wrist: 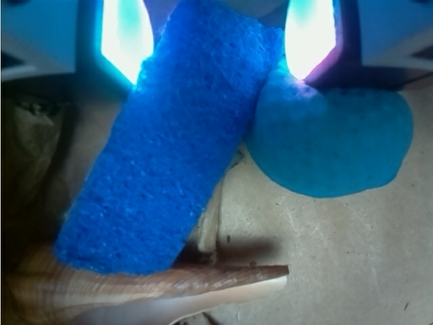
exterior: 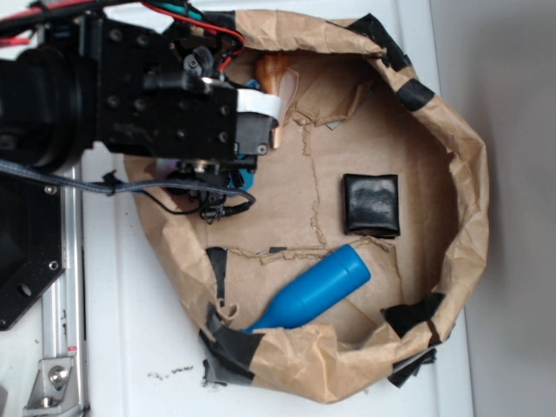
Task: Grab the blue sponge.
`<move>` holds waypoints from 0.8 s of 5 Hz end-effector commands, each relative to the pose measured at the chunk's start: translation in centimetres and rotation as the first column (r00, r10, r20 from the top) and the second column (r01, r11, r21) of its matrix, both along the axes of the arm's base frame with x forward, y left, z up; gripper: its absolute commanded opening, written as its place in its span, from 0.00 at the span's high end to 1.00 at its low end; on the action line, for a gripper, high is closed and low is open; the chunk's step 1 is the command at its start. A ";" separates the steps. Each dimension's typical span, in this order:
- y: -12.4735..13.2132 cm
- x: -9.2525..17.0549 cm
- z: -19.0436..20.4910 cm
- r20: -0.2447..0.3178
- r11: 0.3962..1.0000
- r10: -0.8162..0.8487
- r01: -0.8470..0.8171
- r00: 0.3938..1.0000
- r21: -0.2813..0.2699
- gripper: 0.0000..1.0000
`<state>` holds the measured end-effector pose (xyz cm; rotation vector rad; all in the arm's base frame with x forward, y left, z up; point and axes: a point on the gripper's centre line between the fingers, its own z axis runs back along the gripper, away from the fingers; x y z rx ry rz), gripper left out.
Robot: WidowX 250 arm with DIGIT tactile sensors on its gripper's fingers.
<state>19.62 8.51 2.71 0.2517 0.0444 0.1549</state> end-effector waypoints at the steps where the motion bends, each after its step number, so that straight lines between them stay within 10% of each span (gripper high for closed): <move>1: -1.2 1.5 5.0 0.134 0.999 -0.026 0.032 0.991 -0.036 1.00; 2: -3.3 3.2 10.2 0.256 0.990 -0.030 0.064 0.966 -0.126 1.00; 4: -3.7 3.8 11.1 0.247 0.992 -0.046 0.073 0.968 -0.101 1.00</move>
